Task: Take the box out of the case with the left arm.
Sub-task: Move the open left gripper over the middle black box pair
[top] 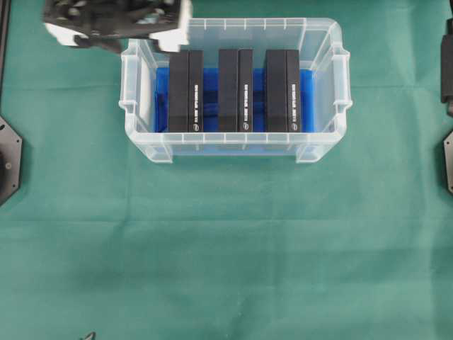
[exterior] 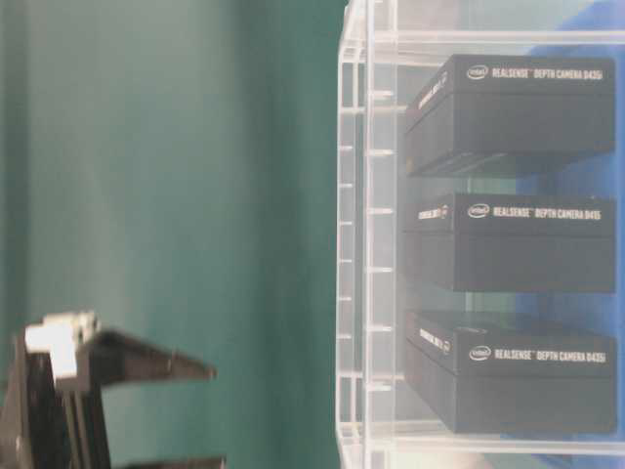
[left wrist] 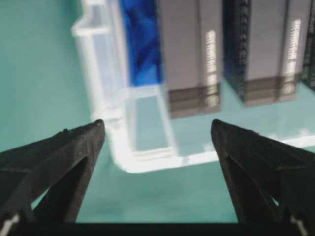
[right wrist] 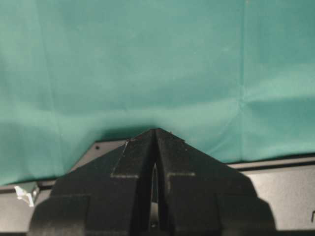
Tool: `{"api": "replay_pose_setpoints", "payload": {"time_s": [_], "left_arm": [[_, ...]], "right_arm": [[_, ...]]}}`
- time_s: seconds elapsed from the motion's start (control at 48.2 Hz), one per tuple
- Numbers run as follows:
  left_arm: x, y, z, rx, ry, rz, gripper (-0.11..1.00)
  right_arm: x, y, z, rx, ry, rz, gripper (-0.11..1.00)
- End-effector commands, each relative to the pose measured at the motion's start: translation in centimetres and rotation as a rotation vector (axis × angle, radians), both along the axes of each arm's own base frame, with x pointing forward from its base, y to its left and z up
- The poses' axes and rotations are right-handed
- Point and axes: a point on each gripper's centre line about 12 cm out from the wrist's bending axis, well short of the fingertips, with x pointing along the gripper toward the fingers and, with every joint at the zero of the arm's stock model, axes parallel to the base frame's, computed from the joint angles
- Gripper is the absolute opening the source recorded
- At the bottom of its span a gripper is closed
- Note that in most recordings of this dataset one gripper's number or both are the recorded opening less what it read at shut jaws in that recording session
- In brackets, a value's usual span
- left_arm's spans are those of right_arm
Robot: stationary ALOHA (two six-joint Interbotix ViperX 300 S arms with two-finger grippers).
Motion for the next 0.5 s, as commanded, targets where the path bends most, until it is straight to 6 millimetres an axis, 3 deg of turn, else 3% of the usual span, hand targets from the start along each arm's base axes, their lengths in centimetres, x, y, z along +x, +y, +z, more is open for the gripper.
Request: {"api": "replay_pose_setpoints", "payload": {"time_s": [0.0,0.477], "left_arm": [[1.5,-0.4,1.1,0.011,-0.04,-0.015,0.88],[8.8,-0.1,0.5,0.02,-0.103,-0.029,0.88]], "right_arm": [[0.1,-0.1,1.0,-0.005,-0.032,-0.004,0.02],[0.1,-0.1,0.9,-0.005,-0.031,-0.004,0.02]]}}
